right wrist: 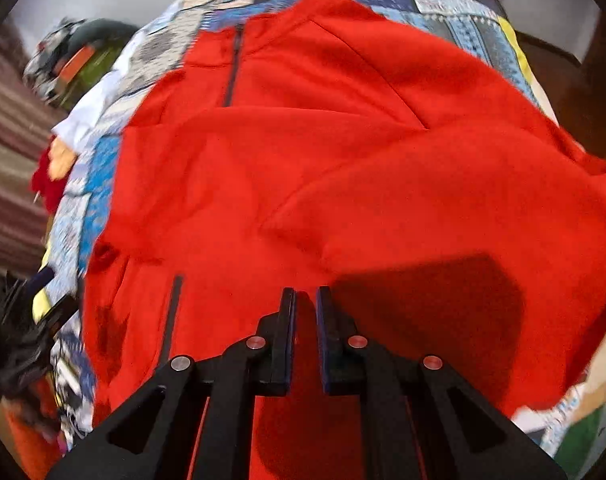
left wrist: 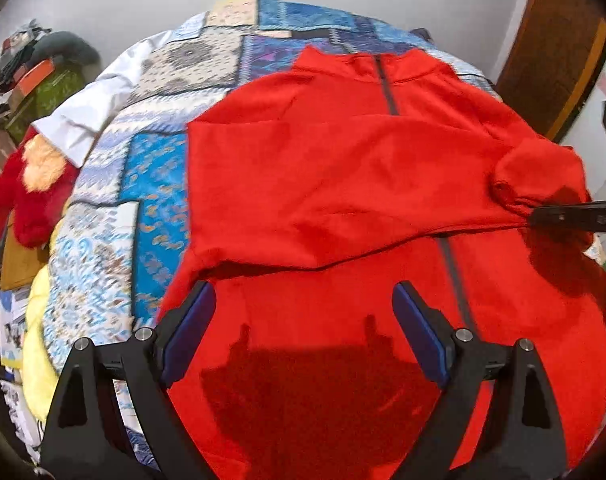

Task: Fold large clothes

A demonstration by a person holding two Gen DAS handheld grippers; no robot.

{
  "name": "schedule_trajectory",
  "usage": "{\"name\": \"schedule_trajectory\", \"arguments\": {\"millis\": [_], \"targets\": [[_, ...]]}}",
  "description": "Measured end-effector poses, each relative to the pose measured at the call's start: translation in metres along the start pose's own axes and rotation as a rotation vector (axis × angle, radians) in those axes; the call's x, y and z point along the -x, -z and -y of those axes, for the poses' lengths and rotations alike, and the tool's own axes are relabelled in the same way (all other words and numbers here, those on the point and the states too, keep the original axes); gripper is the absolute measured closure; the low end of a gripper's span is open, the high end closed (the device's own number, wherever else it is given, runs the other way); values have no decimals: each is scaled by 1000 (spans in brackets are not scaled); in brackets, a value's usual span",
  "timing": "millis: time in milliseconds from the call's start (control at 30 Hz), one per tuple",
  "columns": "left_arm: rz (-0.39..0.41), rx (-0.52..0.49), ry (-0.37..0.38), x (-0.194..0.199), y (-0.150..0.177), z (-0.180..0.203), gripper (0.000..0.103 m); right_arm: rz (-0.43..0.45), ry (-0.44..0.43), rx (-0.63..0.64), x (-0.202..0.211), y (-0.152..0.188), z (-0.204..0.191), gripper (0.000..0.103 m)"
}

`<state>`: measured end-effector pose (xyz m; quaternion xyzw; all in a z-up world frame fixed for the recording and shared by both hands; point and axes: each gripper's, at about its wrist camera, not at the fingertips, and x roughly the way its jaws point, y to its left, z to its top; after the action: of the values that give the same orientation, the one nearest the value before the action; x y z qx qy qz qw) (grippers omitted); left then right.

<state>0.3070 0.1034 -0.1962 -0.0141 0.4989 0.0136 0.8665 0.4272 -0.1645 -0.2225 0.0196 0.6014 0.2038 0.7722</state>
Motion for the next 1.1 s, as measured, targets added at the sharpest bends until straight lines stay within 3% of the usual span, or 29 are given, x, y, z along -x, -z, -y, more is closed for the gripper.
{"name": "schedule_trajectory", "arguments": {"millis": [200,333,467,567,733,833,900,1000,1067,1100], "targets": [[65,-126,48,14,-39,68,13,185,-15,-36,77,24,36,97],[84,-204,149,18,-64,124,13,313,104,-82,130,46,81,97],[24,-286,284,9,-81,200,13,395,239,-128,169,68,124,97],[-28,-380,316,-4,-78,256,13,412,282,-172,182,86,155,97],[-121,-513,350,-31,-58,327,13,387,273,-268,178,111,200,97],[-171,-538,362,-49,-51,350,13,371,240,-328,169,127,222,97],[-191,-554,330,-65,-48,363,13,361,213,-363,164,134,232,97],[-201,-571,272,-82,-44,371,32,353,175,-405,158,144,242,97],[-157,-589,231,-84,-44,372,41,350,161,-417,156,148,245,97],[-140,-591,211,-82,-45,369,58,347,158,-419,154,149,245,97]]}}
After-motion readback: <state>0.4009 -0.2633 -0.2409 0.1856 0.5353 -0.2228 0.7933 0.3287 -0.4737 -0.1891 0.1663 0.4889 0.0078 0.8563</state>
